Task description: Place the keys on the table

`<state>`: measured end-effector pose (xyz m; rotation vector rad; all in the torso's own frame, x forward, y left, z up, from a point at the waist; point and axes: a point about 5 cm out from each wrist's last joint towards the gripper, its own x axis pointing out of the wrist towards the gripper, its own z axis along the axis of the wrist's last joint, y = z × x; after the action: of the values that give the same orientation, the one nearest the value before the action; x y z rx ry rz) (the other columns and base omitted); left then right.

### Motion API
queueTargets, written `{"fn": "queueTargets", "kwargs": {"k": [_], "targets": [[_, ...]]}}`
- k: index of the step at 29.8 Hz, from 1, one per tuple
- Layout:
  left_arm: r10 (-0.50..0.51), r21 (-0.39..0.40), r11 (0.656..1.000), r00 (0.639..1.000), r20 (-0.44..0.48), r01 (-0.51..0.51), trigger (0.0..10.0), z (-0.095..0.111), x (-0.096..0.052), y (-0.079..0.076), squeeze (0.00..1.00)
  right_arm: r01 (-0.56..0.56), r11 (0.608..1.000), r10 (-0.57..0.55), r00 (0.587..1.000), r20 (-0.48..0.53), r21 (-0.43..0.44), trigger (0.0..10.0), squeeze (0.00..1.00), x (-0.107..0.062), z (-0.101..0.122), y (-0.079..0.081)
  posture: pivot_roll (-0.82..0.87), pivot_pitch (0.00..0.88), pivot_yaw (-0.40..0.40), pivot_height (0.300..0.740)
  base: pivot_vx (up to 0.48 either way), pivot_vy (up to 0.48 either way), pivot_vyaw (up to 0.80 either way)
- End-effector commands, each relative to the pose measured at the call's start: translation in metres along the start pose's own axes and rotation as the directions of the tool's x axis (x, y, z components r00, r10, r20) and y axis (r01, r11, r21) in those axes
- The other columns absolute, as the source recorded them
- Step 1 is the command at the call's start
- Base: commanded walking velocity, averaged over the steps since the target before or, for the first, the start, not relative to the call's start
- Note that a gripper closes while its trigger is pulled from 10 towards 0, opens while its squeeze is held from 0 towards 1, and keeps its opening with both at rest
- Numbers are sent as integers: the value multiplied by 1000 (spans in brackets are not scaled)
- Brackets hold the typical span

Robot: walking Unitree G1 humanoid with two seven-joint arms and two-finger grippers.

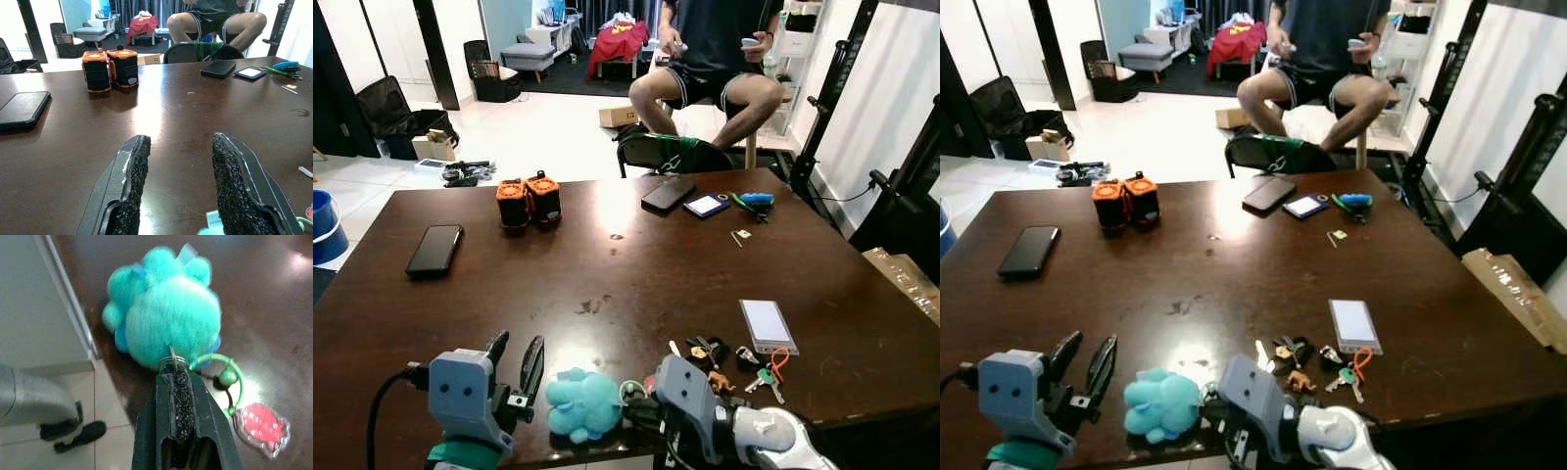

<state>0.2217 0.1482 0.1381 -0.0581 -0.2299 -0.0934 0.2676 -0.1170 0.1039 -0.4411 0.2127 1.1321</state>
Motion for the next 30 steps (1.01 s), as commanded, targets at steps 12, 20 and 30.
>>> {"fn": "queueTargets", "kwargs": {"k": [12, 20, 30], "targets": [[-1, -8, 1000, 1000, -5, 1, 10000, 1, -2, 1, 0, 175, 973, -187, 980, 68, 151, 10000, 0, -15, 2, -32, -141, 0, 95, 740, 0, 0, 0], [-5, -8, 1000, 1000, -4, 5, 10000, 1, -1, 1, 0, 215, 966, -223, 974, 37, 141, 10000, 0, -21, -3, -41, -143, 0, 97, 740, 0, 0, 0], [-6, -5, 1000, 1000, -2, 6, 10000, 2, 0, 2, 0, -2, 993, -3, 999, 43, 117, 10000, 0, -13, 2, -18, -136, 0, 93, 740, 0, 0, 0]]}}
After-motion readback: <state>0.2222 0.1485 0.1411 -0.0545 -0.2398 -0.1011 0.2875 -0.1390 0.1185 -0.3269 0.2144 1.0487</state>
